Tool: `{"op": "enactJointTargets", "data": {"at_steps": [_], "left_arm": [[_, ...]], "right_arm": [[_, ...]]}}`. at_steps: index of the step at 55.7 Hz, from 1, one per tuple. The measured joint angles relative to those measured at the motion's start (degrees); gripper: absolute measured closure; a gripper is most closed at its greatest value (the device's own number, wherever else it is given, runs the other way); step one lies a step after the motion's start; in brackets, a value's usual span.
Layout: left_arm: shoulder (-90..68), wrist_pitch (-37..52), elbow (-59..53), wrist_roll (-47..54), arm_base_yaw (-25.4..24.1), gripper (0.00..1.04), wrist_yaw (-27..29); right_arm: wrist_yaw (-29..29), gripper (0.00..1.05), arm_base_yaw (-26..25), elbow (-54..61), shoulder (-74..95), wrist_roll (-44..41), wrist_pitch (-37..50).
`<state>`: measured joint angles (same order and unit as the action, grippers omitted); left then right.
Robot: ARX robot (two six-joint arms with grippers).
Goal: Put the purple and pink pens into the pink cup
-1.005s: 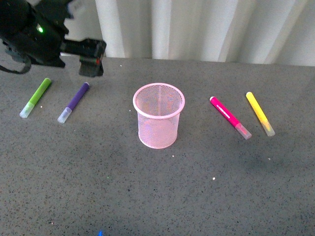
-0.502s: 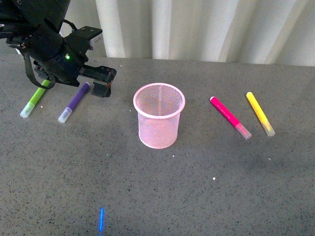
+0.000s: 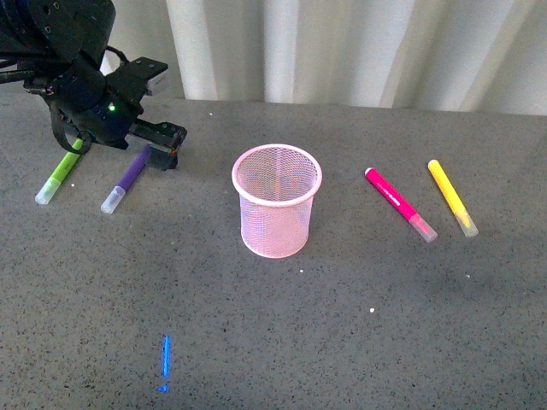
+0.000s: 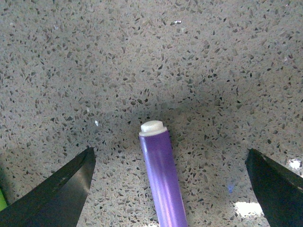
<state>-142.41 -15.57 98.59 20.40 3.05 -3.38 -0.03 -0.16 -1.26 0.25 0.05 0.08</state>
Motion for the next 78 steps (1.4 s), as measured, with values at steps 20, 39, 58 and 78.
{"op": "enactJointTargets", "data": {"at_steps": [20,39,58,78], "left_arm": [[-0.74,1.11,0.33,0.59,0.83,0.52,-0.04],[-0.85,1.75,0.35,0.55,1.07,0.92,1.18],[-0.61,3.96,0.07,-1.81,0.66,0.92,0.31],[14.84,19.04,-6.86,-15.3,-3.78,0.92,-4.57]], "right_arm": [[0.0,0.07,0.0,0.0,0.0,-0.02,0.0],[0.0,0.07,0.0,0.0,0.0,0.0,0.0],[0.0,0.07,0.0,0.0,0.0,0.0,0.0],[0.0,0.07,0.0,0.0,0.0,0.0,0.0]]}}
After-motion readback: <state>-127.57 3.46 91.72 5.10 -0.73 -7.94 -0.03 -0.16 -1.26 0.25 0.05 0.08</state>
